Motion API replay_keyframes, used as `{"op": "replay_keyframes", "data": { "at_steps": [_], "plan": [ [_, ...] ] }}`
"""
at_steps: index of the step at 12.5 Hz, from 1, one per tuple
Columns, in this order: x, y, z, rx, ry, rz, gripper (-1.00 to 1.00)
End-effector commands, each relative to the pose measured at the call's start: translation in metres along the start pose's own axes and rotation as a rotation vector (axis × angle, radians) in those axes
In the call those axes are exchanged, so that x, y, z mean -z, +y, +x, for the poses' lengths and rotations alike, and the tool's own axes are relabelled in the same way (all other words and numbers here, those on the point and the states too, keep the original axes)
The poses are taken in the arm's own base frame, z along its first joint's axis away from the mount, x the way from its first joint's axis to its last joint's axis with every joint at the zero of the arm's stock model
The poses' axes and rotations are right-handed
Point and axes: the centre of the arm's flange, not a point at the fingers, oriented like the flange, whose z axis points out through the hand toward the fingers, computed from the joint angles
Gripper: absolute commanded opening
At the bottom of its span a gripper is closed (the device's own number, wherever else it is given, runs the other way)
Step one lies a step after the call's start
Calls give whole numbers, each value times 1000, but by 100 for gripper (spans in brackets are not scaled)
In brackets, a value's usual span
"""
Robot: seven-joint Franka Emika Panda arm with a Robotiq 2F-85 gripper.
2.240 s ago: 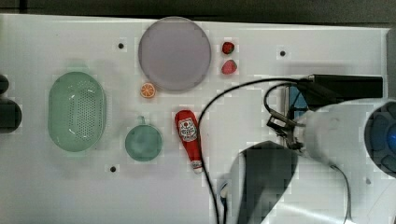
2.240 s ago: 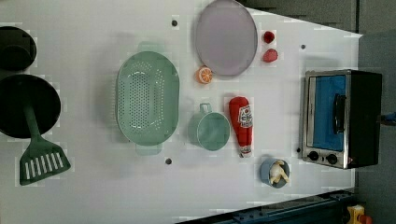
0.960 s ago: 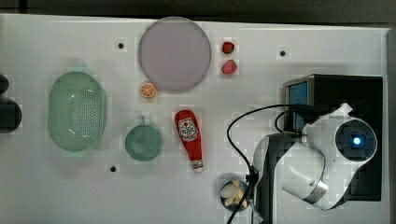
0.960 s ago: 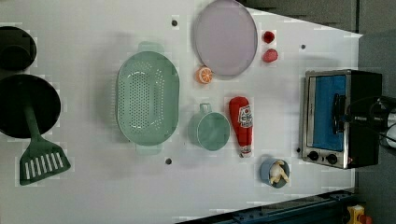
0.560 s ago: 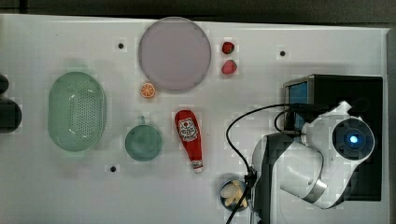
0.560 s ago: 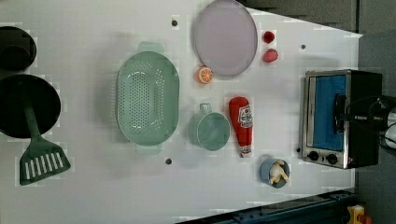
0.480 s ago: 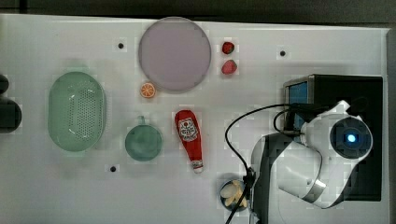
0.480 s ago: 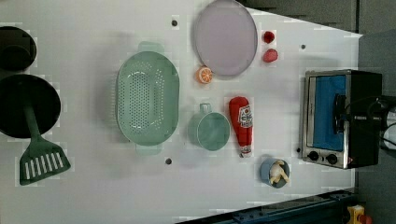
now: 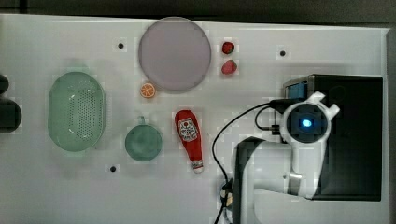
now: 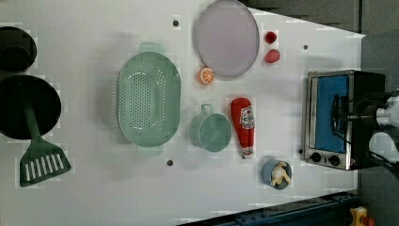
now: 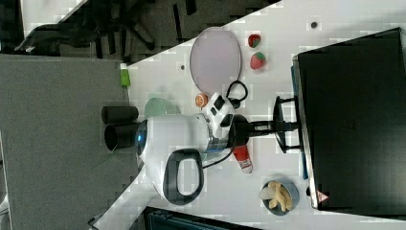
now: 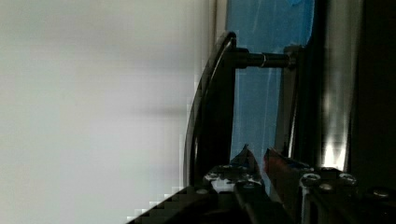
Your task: Flap open oven.
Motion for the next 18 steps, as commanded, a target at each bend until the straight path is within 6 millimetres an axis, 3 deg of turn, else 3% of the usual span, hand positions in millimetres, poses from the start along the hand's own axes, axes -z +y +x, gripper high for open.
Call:
{"op": "replay_keyframes", "data": {
  "at_steps": [1, 7, 11, 14, 16, 18],
  "plan": [
    [-4, -66, 15, -2, -32, -45, -65],
    [-43, -153, 26, -16, -83, -221, -65],
    [-86, -214, 30, -62, -83, -358, -65],
    [-119, -245, 32, -92, -85, -384, -65],
    [-116, -251, 39, -84, -82, -405, -65],
    [-94, -250, 54, -103, -30, -390, -65]
  ]
}}
